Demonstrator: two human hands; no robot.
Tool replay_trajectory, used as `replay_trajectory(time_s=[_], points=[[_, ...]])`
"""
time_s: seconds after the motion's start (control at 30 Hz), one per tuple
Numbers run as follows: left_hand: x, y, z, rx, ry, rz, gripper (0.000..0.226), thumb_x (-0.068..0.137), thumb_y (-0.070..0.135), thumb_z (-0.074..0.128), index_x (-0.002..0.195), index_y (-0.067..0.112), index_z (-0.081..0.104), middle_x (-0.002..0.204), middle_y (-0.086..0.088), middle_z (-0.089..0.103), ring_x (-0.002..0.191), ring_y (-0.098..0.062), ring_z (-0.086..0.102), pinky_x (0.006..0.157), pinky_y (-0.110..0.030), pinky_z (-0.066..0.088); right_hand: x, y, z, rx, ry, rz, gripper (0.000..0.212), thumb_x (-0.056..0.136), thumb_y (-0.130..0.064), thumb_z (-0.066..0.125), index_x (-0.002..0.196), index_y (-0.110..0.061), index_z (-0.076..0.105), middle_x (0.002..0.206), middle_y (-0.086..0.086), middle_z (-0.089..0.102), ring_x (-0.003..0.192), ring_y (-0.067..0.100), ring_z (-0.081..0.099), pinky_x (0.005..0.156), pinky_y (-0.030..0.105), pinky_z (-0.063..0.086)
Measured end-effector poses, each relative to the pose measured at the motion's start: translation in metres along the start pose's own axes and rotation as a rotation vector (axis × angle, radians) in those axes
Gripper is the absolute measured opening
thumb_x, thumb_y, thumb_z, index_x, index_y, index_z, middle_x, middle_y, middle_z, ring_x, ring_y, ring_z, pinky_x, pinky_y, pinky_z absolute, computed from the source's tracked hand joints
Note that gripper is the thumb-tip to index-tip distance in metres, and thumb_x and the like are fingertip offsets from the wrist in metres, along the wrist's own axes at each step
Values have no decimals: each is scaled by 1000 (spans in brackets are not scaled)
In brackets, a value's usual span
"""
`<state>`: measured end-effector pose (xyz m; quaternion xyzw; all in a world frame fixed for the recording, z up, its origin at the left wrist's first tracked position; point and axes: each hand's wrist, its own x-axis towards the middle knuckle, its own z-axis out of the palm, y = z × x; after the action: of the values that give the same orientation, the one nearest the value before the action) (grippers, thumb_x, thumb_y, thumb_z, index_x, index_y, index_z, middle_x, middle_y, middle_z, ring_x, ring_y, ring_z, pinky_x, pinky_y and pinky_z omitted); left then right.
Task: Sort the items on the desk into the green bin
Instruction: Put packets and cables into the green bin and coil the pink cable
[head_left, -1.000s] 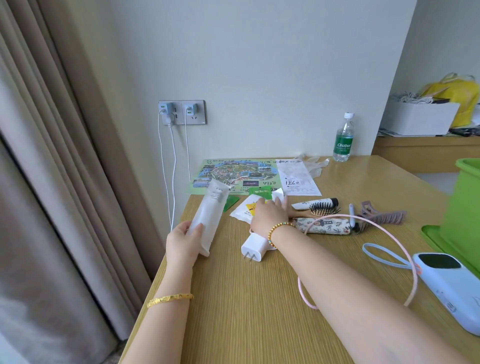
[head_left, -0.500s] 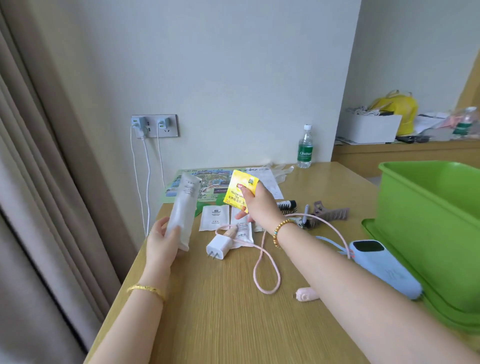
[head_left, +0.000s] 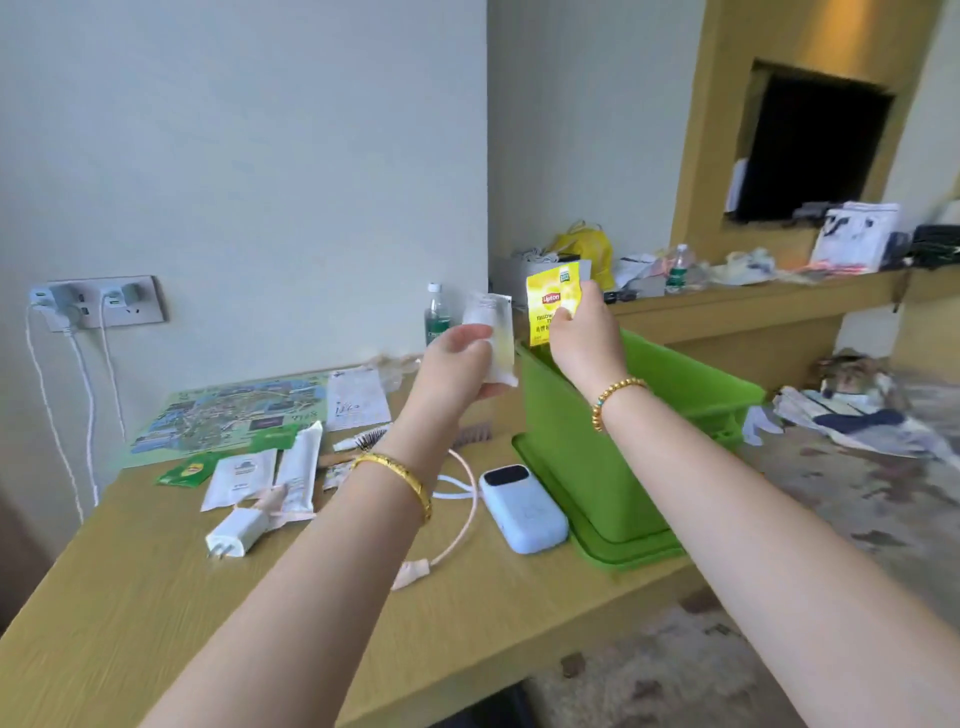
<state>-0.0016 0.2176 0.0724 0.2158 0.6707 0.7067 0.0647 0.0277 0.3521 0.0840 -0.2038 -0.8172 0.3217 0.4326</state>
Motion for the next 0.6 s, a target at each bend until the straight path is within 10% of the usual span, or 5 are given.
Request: replay_trajectory(time_s=[0.17,0.33,0.6], points=[[-4,16,73,68,-198,-54,30,94,19,43,122,15,53,110,-6,50,92,-17,51,86,-30,47,19,38,-61,-128,25,77,29,92,-10,36,121,-8,38,92,10,54,79,33,55,61,35,40],[3,8,92,805,-416,34,48,97,40,33,131,9,50,137,-12,50,127,-29,43,101,-33,31,20,57,-80,-506,-311,103,14,85,-8,41,73,-11,47,68,6,45,72,28,46,55,29,33],[16,-17,43,952,-247,178,36,92,24,41,124,23,58,135,-8,53,128,-32,41,108,-40,33,12,37,-49,-542,-337,19,26,85,-4,36,98,-9,58,102,10,61,104,31,52,100,47,32]])
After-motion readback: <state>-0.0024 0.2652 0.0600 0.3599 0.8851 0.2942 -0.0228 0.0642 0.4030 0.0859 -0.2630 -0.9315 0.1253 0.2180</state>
